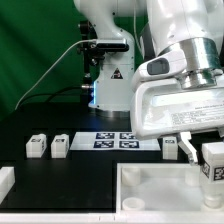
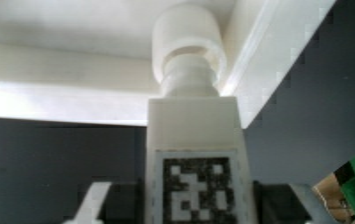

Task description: Assemble one leg

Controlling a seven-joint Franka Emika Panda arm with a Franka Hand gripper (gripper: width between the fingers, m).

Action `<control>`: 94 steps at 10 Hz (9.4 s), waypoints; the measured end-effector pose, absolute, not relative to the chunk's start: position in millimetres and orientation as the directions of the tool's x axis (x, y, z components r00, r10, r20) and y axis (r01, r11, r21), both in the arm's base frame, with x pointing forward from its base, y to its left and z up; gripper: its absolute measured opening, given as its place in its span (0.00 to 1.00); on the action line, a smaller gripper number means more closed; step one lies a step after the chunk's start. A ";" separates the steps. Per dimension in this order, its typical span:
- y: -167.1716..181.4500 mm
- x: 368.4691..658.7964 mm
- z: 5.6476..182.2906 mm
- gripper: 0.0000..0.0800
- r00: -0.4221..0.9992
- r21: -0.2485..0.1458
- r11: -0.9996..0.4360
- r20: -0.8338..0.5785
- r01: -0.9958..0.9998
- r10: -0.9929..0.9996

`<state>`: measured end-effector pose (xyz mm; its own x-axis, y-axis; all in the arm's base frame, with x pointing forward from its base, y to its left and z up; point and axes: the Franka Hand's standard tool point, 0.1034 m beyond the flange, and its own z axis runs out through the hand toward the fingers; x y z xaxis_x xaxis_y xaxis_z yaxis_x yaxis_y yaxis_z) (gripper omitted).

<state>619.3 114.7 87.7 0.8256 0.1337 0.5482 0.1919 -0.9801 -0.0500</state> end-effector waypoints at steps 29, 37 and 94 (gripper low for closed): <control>114.3 630.5 79.6 0.81 0.994 -0.182 -0.978 0.075 0.096 0.084; 111.3 629.9 78.2 0.37 0.997 -0.184 -0.982 0.068 0.052 0.040; 112.5 635.2 65.4 0.36 -0.167 0.044 0.161 -0.212 -0.986 -0.963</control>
Offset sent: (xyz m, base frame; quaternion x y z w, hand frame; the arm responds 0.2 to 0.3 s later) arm 0.0009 -0.0011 -0.0252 -0.0092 0.0150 -0.0016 0.9998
